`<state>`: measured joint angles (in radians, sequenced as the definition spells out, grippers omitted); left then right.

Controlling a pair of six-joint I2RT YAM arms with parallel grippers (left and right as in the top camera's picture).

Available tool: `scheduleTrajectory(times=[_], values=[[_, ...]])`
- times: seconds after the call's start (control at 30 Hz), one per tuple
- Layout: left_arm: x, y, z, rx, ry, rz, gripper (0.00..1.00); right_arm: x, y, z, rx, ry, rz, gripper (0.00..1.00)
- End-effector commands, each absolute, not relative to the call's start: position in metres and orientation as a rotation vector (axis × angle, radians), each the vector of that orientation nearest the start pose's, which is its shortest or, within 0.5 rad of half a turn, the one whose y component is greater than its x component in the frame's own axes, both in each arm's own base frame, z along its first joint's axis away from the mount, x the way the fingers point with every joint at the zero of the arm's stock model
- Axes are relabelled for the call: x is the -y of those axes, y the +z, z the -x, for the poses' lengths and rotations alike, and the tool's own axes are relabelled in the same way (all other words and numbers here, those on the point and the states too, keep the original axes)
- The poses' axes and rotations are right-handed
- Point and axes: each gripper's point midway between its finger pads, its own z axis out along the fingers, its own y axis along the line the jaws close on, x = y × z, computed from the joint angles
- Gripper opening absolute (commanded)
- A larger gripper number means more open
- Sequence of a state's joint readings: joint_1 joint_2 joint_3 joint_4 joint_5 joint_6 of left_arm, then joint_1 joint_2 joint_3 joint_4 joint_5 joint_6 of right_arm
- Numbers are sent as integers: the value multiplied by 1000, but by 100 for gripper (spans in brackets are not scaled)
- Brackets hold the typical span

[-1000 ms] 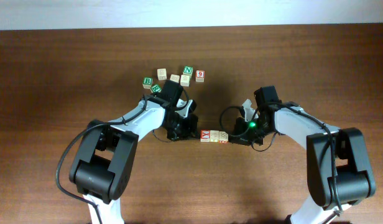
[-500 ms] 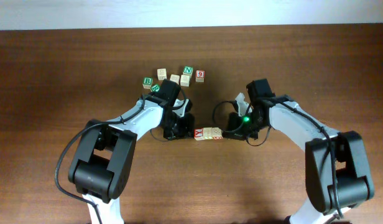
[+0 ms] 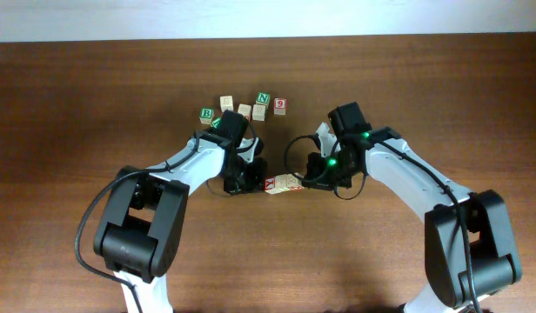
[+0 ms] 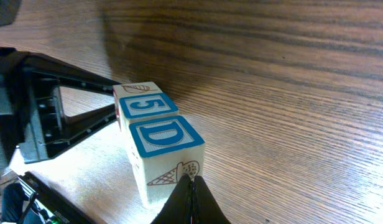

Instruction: Rotate 3 blocks

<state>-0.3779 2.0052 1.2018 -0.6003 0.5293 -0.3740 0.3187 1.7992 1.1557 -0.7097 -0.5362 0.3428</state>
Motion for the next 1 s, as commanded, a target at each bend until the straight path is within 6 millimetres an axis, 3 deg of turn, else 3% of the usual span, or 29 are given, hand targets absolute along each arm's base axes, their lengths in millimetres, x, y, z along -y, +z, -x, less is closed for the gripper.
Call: scheduleTrajectory(times=[0.0, 0.17, 0.4, 0.5, 0.53, 0.6, 0.67, 0.77, 0.83, 0.97], values=[[251, 10, -310, -3034, -1052, -178, 0, -254, 87, -295, -2921, 1143, 260, 4], [250, 9, -311, -3036, -1035, -175, 0, -269, 91, -291, -2907, 1152, 299, 4], [249, 9, -311, -3037, -1030, -175, 0, -268, 84, -292, -2929, 1065, 276, 4], [243, 6, -316, -3030, -973, -187, 0, -263, 87, -301, -2913, 1054, 250, 4], [233, 5, -323, -3036, -901, -163, 0, -258, 92, -307, -2910, 1051, 222, 4], [192, 13, -350, -3040, -636, -50, 0, -245, 96, -314, -2932, 1007, 168, 5], [150, 38, -383, -2994, -418, 62, 0, -238, 89, -310, -2974, 913, 149, 18], [94, 75, -423, -2898, -261, 225, 0, -234, 73, -297, -3054, 663, 95, 38], [60, 82, -436, -2855, -209, 326, 3, -244, 62, -285, -3093, 585, 106, 41], [4, 81, -438, -2829, -98, 487, 23, -261, 35, -256, -3190, 510, 207, 52]])
